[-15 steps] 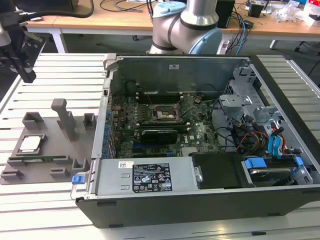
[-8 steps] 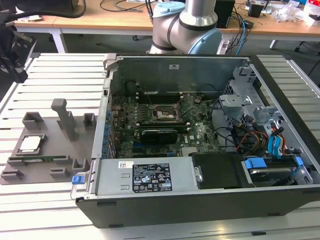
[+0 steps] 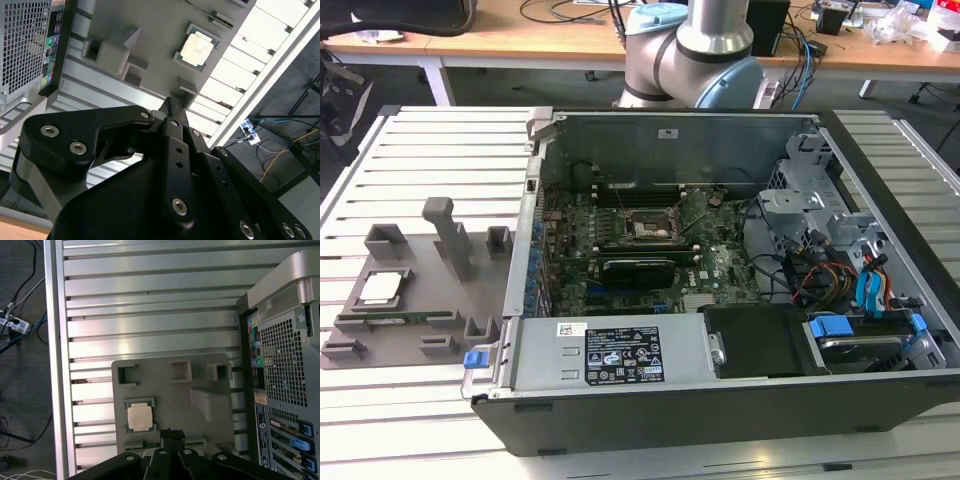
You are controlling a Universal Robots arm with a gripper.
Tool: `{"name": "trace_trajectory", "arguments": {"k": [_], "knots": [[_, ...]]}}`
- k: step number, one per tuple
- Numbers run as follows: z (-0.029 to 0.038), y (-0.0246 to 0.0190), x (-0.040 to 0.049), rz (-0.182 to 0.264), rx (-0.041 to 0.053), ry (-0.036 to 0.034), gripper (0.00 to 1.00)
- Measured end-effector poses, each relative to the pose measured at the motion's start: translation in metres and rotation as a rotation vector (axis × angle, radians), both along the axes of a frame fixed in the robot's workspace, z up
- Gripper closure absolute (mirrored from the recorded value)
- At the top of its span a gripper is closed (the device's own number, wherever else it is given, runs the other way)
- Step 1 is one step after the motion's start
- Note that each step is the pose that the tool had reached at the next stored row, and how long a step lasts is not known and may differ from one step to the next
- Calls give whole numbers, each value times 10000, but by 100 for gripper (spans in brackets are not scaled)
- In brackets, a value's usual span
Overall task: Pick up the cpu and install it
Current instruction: 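Reach for the cpu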
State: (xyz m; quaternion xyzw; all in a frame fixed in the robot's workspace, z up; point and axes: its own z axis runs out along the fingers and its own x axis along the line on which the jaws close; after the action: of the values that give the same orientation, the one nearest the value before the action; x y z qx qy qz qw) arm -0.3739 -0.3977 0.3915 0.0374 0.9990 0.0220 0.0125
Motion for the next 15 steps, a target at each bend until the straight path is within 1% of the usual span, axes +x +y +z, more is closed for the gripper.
{"name": "trace_trajectory", "arguments": {"k": [3, 7, 9, 11, 12, 15], "knots": [[0, 1, -52, -1, 0, 0, 89], [-1, 1, -156, -1, 0, 0, 89], [-2, 2, -226, -1, 0, 0, 89], [-3, 3, -329, -1, 0, 0, 89], [-3, 4, -364, -1, 0, 0, 89], [-3, 5, -419, -1, 0, 0, 89]]}}
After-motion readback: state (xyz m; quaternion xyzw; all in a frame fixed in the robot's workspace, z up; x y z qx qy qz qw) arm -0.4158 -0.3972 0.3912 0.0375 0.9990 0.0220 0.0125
